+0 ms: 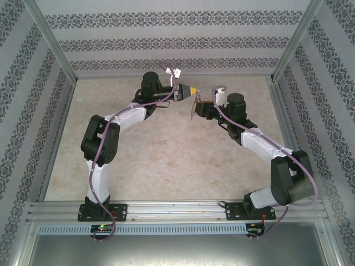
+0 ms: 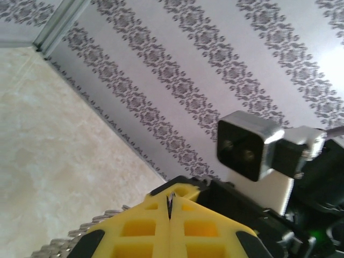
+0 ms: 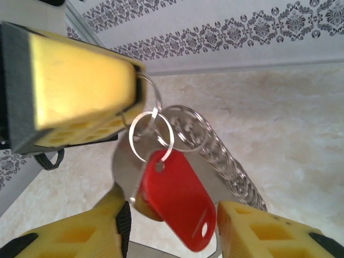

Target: Put the keys on the keyring

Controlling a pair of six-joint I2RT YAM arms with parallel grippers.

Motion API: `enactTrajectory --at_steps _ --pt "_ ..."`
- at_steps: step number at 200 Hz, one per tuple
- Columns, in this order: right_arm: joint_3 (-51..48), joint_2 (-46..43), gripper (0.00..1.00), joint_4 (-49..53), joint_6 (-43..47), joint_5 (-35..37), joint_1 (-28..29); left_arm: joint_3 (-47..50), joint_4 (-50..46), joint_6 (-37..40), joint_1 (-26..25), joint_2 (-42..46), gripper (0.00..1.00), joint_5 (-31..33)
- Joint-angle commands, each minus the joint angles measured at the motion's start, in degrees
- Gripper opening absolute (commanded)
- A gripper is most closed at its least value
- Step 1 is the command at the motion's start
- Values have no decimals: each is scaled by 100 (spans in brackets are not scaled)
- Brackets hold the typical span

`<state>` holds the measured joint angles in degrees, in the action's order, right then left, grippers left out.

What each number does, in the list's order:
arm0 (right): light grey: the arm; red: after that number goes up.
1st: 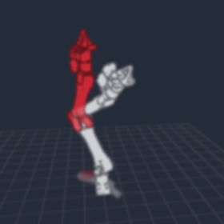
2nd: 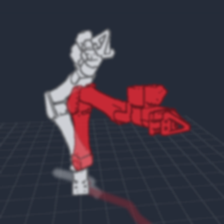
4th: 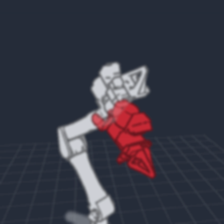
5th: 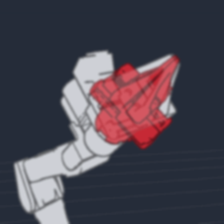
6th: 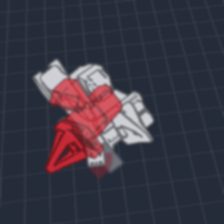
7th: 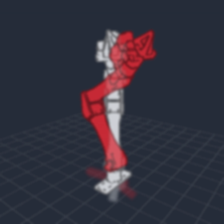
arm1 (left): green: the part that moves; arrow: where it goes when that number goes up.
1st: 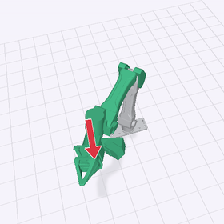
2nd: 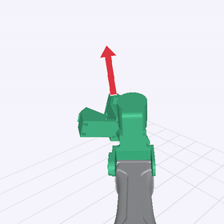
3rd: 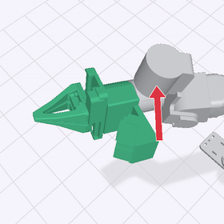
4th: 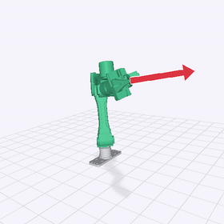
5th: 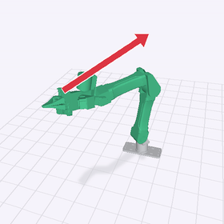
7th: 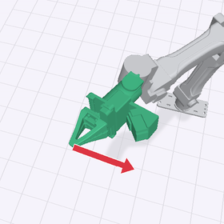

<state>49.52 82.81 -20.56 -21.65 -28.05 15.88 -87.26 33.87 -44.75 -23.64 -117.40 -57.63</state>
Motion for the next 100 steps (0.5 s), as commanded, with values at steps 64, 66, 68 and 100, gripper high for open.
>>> enactTrajectory --at_steps 64,66,68,100 --pt "173 63 14 -164 146 -2 -100 -490 -1624 902 -154 543 0 748" --pt "164 63 13 -160 151 -6 -97 -501 -1643 899 -151 554 0 752" --pt "164 72 12 -166 141 -9 -97 -517 -1668 900 -150 555 0 766" --pt "98 111 23 -229 122 5 -71 -762 -2085 986 -168 597 0 863"
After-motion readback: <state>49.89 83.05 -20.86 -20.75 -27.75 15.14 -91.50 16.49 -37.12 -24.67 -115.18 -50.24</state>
